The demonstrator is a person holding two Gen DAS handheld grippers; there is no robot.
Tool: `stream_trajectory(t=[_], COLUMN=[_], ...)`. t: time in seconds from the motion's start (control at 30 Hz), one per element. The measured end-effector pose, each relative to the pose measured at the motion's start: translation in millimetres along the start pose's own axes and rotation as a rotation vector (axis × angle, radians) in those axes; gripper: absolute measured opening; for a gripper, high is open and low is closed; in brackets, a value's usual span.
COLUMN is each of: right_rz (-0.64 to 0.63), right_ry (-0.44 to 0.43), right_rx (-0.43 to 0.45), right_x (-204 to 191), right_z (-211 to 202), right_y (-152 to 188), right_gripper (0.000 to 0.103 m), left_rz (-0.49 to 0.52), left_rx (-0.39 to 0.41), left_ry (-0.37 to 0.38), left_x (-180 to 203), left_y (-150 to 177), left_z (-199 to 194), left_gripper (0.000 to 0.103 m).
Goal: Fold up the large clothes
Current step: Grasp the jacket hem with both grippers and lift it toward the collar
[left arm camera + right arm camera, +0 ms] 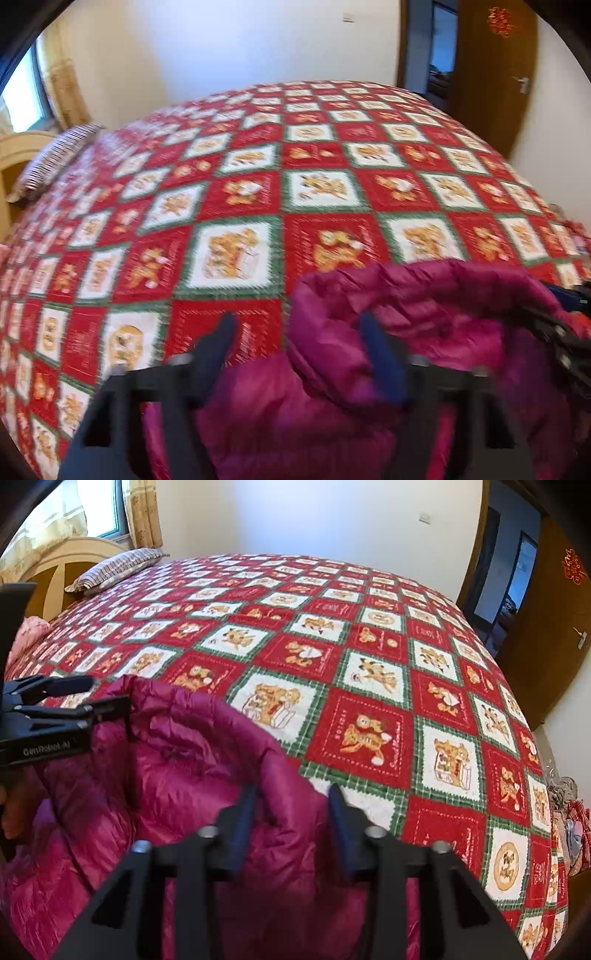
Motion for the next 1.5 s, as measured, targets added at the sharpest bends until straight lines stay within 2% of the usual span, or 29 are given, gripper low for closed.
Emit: stream_trajectory(t=[0.1, 0.23, 0.33, 0.5, 0.67, 0.77, 0.9, 1.0, 1.07, 1.1, 1.13, 1.17, 1.23, 1.33, 1.37, 1.43, 1.5], right_rz=[0.001, 0.005, -0.001, 0.012, 0.029, 0.043, 0.018, 0.024, 0.036, 0.038, 0.038, 0.037, 0.039, 0.044, 0.046, 0.050, 0.052], right_ry=[0.019, 0.040, 0.062, 0.078, 0.103, 0.105, 0.125, 0.122, 0.118, 0.118, 0.120, 0.122, 0.119, 0.116, 0.116, 0.109, 0.092], right_rx=[0.013, 0.038, 0.059, 0.070, 0.012, 0.002, 0.018, 0.029, 0.036, 0.039, 0.042, 0.045, 0.055, 0.072, 0.080, 0.089, 0.094], right_x=[-0.6, -1.0, -2.9, -4.6, -2.1, 0.2, -3.5, -3.4, -2.4, -2.9, -3.4, -4.1, -4.2, -2.9, -2.1, -0.6, 0.5], right_z=[-8.1, -19.7, -29.3, -33.6, -18.3, -12.8, -14.4, -12.3, -10.0, -9.3, -8.6, -8.8, -11.7, -18.7, -22.3, -28.1, -33.3], right_y=[3.0, 6.0, 12.8, 30.5, 48.6, 54.3, 56.2, 60.7, 63.4, 64.1, 64.8, 65.0, 65.5, 65.9, 66.6, 67.8, 68.9], right_gripper=[0.018, 0.012, 0.011, 0.010, 0.009, 0.009, 0.009, 0.009, 0.009, 0.009, 0.009, 0.009, 0.009, 0.009, 0.009, 0.009, 0.014], left_rz=[0.014, 0.052, 0.084, 0.093, 0.097, 0.075, 0.041, 0.043, 0.017, 0.013, 0.008, -0.008, -0.019, 0.014, 0.031, 0.066, 0.128], left_rx=[-0.006, 0.056, 0.101, 0.108, 0.064, 0.062, 0.130, 0.236, 0.293, 0.305, 0.318, 0.347, 0.362, 0.262, 0.221, 0.177, 0.142], left_ry=[0.051, 0.057, 0.044, 0.030, 0.000, 0.016, 0.029, 0.040, 0.035, 0.027, -0.002, -0.040, -0.049, -0.117, -0.159, -0.172, -0.196], left_x=[1.0, 0.1, -5.3, -19.2, -27.3, -30.7, -32.9, -29.4, -28.3, -26.4, -24.4, -24.0, -23.7, -17.0, -17.1, -15.9, -12.3], left_y=[6.9, 19.5, 33.4, 59.2, 82.7, 83.8, 76.6, 67.9, 57.3, 51.8, 44.6, 37.0, 28.1, 23.5, 29.4, 46.0, 69.3], left_z=[-11.0, -36.0, -49.8, -52.7, -33.1, -33.2, -63.5, -99.7, -113.2, -113.8, -111.4, -107.8, -97.2, -60.9, -47.0, -34.2, -23.5], left_gripper=[0.027, 0.014, 0.008, 0.005, 0.005, 0.005, 0.006, 0.007, 0.016, 0.044, 0.082, 0.093, 0.095, 0.095, 0.095, 0.095, 0.095])
Point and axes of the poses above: each gripper's, at about its wrist camera, not at the fingertips, and z roughly the way its jaws point, x to its right, y to its underside, the point moved 2 cm from there along z, roughly the way its jaws point, and after that the axes turned 15 degrees about -z, right-handed, at the moved point
